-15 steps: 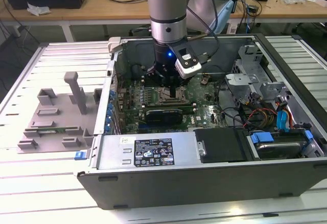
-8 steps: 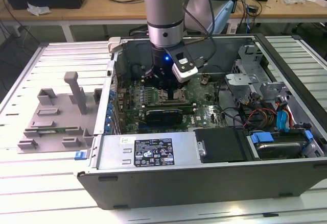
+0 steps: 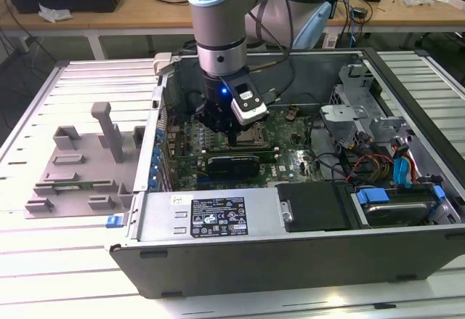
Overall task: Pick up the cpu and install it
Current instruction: 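Install the second cpu locking lever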
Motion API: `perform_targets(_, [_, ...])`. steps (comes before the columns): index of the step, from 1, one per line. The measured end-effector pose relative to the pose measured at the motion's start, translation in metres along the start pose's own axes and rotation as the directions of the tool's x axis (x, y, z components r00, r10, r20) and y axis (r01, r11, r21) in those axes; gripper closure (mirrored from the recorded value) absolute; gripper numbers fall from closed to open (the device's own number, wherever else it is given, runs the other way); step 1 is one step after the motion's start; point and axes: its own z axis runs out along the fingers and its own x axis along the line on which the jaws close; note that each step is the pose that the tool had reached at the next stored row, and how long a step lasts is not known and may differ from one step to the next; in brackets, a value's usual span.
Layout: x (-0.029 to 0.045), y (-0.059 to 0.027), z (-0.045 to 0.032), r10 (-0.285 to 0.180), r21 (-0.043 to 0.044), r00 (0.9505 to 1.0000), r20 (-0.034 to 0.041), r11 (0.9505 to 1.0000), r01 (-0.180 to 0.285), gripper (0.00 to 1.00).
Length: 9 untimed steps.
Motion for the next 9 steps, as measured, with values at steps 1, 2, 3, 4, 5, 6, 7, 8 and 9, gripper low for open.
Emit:
perform_targets(1, [0.0008,-0.0021,0.0009,0.000,-0.0031,1.0000,-0.0001,1.0000,0.000,0.89])
perform_targets(2, [0.0012,-0.0038,0.0014,0.000,-0.0066,1.0000,-0.0005,1.0000,0.000,0.89])
perform_targets(3, [0.0018,-0.0066,0.0020,0.001,-0.0176,1.0000,-0.0011,0.9998,-0.001,0.89])
perform_targets(4, [0.0024,-0.0097,0.0025,0.003,-0.0321,1.0000,-0.0021,0.9995,-0.003,0.89])
perform_targets(5, [0.0026,-0.0109,0.0026,0.003,-0.0381,1.0000,-0.0026,0.9993,-0.003,0.89])
perform_targets(6, [0.0029,-0.0129,0.0028,0.004,-0.0488,1.0000,-0.0032,0.9988,-0.004,0.89])
perform_targets(7, [0.0037,-0.0155,0.0031,0.005,-0.0641,1.0000,-0.0042,0.9979,-0.005,0.89])
perform_targets(8, [0.0043,-0.0167,0.0033,0.006,-0.0718,1.0000,-0.0046,0.9974,-0.006,0.89])
perform_targets(9, [0.0050,-0.0178,0.0035,0.006,-0.0787,1.0000,-0.0050,0.9969,-0.007,0.89])
